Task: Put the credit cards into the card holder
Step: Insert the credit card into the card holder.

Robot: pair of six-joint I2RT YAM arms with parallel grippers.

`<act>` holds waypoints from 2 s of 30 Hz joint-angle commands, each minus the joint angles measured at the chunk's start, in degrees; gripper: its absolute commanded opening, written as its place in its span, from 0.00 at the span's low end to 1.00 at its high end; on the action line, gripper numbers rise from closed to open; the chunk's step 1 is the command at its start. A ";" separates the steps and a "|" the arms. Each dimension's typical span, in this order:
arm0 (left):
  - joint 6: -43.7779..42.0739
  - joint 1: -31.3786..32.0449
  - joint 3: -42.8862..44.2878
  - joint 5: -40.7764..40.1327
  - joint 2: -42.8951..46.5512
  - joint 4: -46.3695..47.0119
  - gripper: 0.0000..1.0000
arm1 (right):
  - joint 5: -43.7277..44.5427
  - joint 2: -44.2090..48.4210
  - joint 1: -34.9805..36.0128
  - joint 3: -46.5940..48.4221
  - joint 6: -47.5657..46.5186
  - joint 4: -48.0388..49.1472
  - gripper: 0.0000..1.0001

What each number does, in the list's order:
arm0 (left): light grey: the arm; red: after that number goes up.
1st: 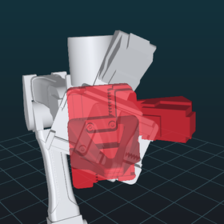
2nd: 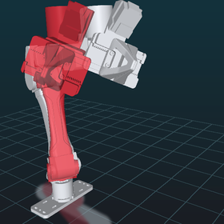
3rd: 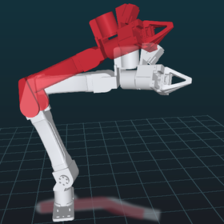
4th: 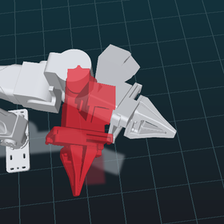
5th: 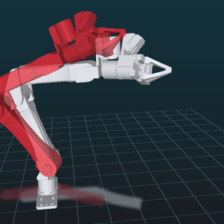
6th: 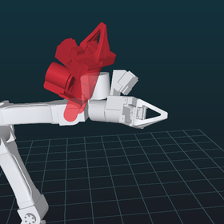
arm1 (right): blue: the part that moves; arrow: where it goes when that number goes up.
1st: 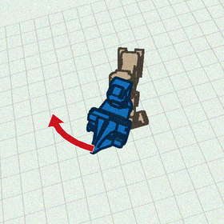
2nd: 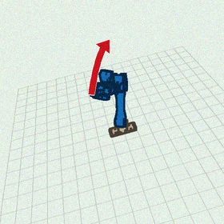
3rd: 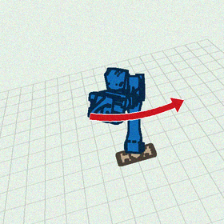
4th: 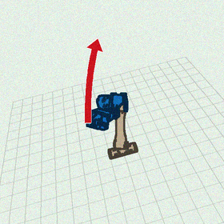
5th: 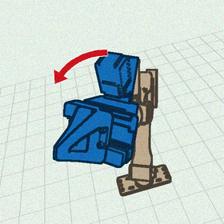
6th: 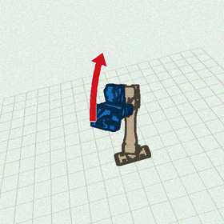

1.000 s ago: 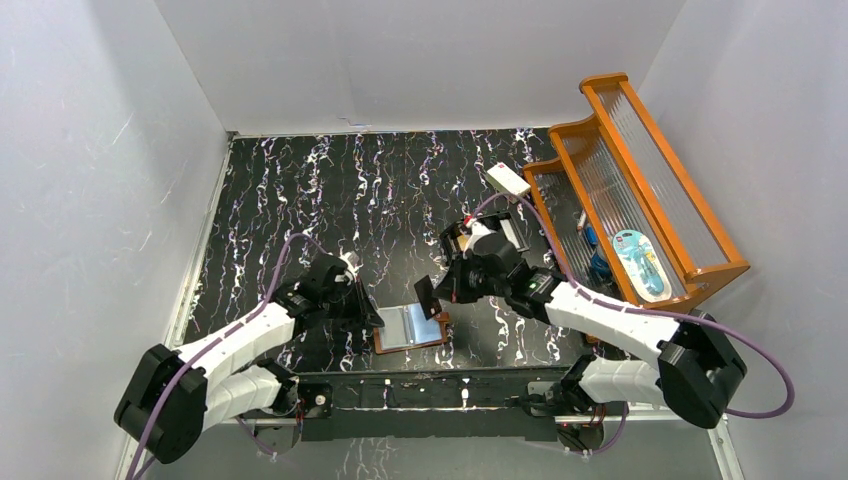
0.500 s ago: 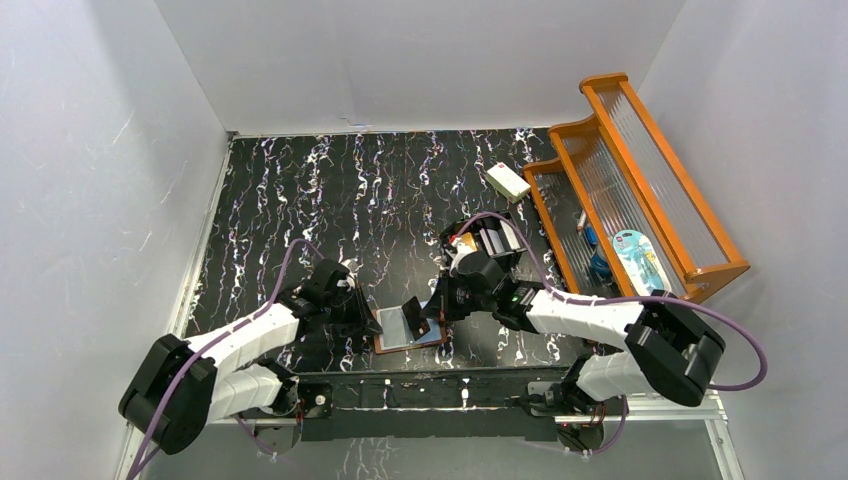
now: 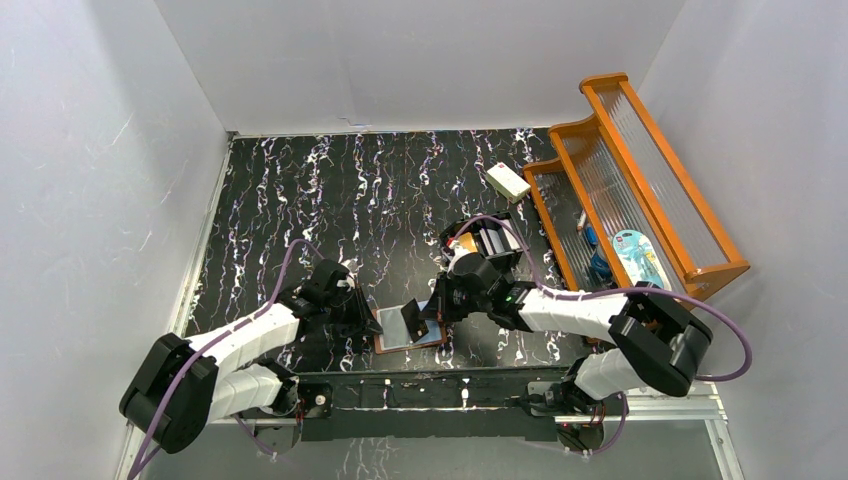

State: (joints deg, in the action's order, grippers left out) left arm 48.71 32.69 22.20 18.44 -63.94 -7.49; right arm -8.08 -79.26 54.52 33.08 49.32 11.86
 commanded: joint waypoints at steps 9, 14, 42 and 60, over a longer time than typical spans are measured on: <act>-0.02 -0.34 -1.19 -1.39 -0.22 -1.92 0.06 | -1.28 -3.44 0.35 -1.07 -0.06 4.58 0.00; 0.12 -0.36 -1.20 -1.30 -0.24 -2.09 0.06 | -1.21 -4.42 0.39 -1.99 2.35 7.30 0.00; 3.85 -0.27 -4.02 -0.95 1.68 -2.01 0.07 | 13.54 -4.58 3.22 -6.13 7.19 13.46 0.00; 4.05 -0.32 -3.39 -0.64 1.47 -1.97 0.08 | 11.90 -8.63 7.70 1.24 3.52 2.59 0.19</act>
State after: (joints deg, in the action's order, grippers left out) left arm 53.56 32.36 19.59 18.28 -62.11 -6.04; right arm 1.85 -87.96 61.43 31.18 56.21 22.90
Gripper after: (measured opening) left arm 0.070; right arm 0.113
